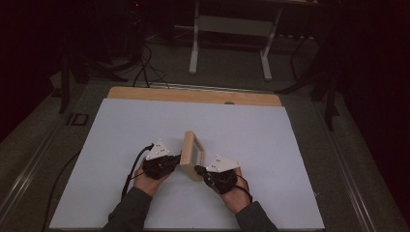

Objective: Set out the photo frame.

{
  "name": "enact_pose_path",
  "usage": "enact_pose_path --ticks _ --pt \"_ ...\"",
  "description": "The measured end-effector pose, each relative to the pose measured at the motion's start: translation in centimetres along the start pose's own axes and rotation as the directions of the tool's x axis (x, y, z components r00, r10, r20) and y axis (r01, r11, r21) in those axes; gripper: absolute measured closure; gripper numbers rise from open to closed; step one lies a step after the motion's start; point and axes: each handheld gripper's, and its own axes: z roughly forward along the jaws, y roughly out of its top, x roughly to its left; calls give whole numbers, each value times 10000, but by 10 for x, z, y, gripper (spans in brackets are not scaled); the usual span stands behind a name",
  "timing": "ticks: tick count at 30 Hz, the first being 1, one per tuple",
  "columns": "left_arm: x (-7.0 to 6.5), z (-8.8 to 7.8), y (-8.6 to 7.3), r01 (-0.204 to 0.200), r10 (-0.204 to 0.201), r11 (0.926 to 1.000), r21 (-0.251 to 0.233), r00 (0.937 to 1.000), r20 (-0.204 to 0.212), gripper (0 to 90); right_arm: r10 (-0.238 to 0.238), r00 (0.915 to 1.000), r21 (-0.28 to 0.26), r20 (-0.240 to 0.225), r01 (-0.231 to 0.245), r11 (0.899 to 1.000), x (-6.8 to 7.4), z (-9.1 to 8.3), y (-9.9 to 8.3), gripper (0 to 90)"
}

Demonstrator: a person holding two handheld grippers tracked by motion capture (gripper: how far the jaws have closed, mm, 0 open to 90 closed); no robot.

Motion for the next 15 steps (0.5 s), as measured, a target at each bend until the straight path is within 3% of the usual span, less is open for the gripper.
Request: enact_pose_path --ticks 11,15 --pt "4 3 -1 101 -101 9999 8 9999 48 900 49 10000 -30 28 -49 10000 3 7 3 896" --pt "6 -2 -1 95 -94 9999 64 9999 -141 900 -55 10000 41 24 55 10000 4 5 2 895"
